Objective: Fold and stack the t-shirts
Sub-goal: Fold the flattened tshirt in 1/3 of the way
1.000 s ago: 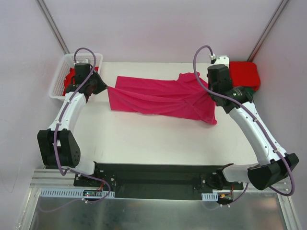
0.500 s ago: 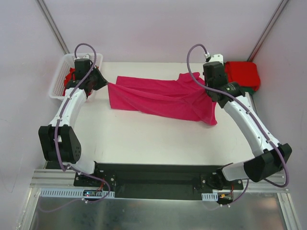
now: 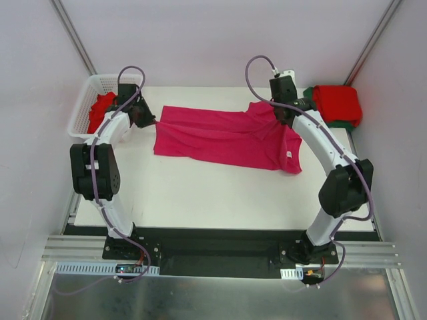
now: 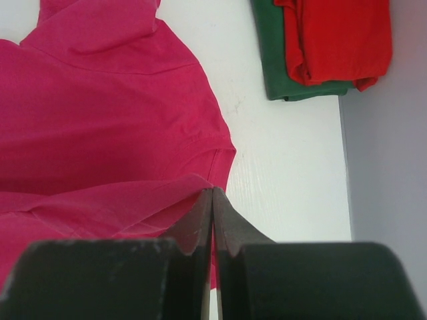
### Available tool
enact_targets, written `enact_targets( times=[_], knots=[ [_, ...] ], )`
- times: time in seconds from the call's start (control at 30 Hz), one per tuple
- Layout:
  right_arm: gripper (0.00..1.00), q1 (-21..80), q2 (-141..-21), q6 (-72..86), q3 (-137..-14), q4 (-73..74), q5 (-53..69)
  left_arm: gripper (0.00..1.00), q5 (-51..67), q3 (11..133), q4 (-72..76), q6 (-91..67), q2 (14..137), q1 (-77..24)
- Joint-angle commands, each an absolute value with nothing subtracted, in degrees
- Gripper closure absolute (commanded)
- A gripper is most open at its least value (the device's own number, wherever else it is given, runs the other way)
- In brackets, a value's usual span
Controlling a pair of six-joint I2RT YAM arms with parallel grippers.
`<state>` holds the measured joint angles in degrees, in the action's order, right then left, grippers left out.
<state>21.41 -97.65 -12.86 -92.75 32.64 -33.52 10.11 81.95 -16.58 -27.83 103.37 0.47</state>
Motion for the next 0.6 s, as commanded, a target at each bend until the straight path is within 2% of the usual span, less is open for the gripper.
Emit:
enact_targets(
  times=[0.0,0.3,0.57],
  knots=[
    [0.99,20.4,-100.7,-14.1,-97.7,29.9,-33.0,1.00,11.3,86.2,-15.2,-27.6,106.6,0.8],
    [0.99,20.3,-99.8,-13.5,-97.2,31.2,-30.5,1.00,12.4,86.1,-15.3,-27.8,105.7,0.8],
    [0.99,20.5,-89.5,-9.1,-91.8,40.1,-24.8,1.00,15.6,74.3,-15.6,-29.8,92.7,0.8]
  ],
)
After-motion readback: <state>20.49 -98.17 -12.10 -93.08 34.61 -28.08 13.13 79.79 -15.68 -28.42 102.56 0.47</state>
